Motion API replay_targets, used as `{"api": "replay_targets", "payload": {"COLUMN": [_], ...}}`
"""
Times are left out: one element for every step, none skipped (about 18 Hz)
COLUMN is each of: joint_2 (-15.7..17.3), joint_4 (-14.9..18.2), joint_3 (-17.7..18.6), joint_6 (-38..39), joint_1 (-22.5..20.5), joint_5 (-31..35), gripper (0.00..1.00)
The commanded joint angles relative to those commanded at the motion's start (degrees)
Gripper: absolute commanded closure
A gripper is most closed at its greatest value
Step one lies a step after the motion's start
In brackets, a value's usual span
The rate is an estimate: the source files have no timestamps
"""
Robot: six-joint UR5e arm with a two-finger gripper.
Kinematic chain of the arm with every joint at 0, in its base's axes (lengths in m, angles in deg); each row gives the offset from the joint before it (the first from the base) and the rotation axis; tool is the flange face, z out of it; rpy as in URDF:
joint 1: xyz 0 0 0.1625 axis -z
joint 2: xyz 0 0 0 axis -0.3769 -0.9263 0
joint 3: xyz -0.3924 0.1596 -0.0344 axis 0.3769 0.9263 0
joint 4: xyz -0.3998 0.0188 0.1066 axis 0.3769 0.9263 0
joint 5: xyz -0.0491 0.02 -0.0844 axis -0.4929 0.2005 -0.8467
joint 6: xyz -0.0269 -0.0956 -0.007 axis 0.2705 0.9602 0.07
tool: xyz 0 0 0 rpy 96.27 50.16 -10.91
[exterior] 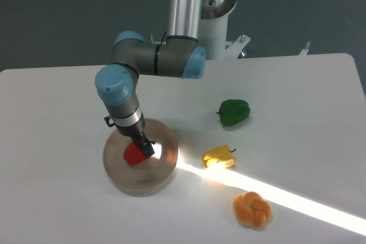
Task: Pick up the red pepper from the plate
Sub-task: 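Lower the gripper onto the red pepper and close on it, then lift the held red pepper up off the plate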
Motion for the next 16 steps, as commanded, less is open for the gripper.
{"api": "replay_targets", "payload": {"joint_2": [-0.18, -0.35, -0.53, -0.79, -1.05, -1.14, -1.32, -1.50, -1.50, -1.58, -1.76, -1.85, -1.94, -1.94, -1.94, -1.94], "joint_4": [-0.09, -0.61, -1.14, -1.49, -1.58, -1.67, -1.84, -1.93, -2.11, -2.11, -2.11, -2.11, -2.11, -2.11, -2.11, -2.11], "joint_3": [-0.09, 0.00, 0.00, 0.00, 0.00, 0.00, 0.00, 0.00, 0.00, 0.00, 0.00, 0.00, 0.00, -0.09, -0.17, -0.18], "joint_6": [0.09, 0.09, 0.09, 0.09, 0.09, 0.09, -0.09, -0.09, -0.17, -0.26, -0.26, -0.26, -0.35, -0.35, -0.35, -0.44], "joint_1": [0.00, 0.09, 0.44, 0.44, 0.53, 0.53, 0.53, 0.53, 0.53, 0.53, 0.53, 0.53, 0.53, 0.53, 0.53, 0.61], "joint_5": [0.09, 0.09, 0.09, 0.09, 0.09, 0.09, 0.09, 0.09, 0.17, 0.18, 0.26, 0.26, 0.26, 0.26, 0.26, 0.26], "gripper": [0.00, 0.00, 0.00, 0.00, 0.00, 0.00, 0.00, 0.00, 0.00, 0.00, 0.00, 0.00, 0.00, 0.04, 0.09, 0.15]}}
